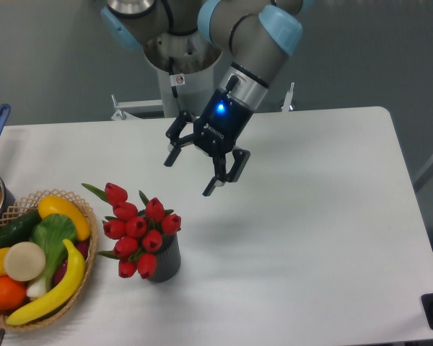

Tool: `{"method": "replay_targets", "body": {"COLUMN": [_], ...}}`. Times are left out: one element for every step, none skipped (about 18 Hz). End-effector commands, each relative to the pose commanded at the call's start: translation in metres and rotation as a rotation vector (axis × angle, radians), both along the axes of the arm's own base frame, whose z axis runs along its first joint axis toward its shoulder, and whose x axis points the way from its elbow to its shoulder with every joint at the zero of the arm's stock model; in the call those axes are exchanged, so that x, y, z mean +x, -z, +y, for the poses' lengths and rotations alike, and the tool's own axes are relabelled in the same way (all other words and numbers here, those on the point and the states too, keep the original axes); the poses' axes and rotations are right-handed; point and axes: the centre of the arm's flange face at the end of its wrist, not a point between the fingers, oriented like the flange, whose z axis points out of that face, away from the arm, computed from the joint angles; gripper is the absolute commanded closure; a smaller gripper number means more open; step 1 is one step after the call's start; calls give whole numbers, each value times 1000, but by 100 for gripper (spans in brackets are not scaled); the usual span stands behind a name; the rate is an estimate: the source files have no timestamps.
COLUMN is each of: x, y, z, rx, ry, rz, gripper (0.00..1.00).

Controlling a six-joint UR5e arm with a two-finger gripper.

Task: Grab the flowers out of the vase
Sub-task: 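Move the open gripper down toward the red tulip stems above the vase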

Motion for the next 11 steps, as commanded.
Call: {"method": "replay_targets", "body": {"x": [-2, -2, -6, -9, -9, -10, -12, -15, -17, -18, -20], "y": [3, 5, 7, 8, 8, 10, 12, 13, 15, 15, 18], "z": [1, 3, 5, 10, 20, 27, 30, 33, 37, 43, 46], "rx": [4, 7, 8, 10, 11, 10, 9, 9, 8, 10, 7], "ry": [2, 5, 5, 11, 28, 38, 41, 45, 49, 57, 60], "rz": [-6, 0, 2, 6, 8, 6, 4, 4, 2, 5, 0], "gripper": [0, 0, 0, 0, 0, 0, 0, 0, 0, 0, 0]}}
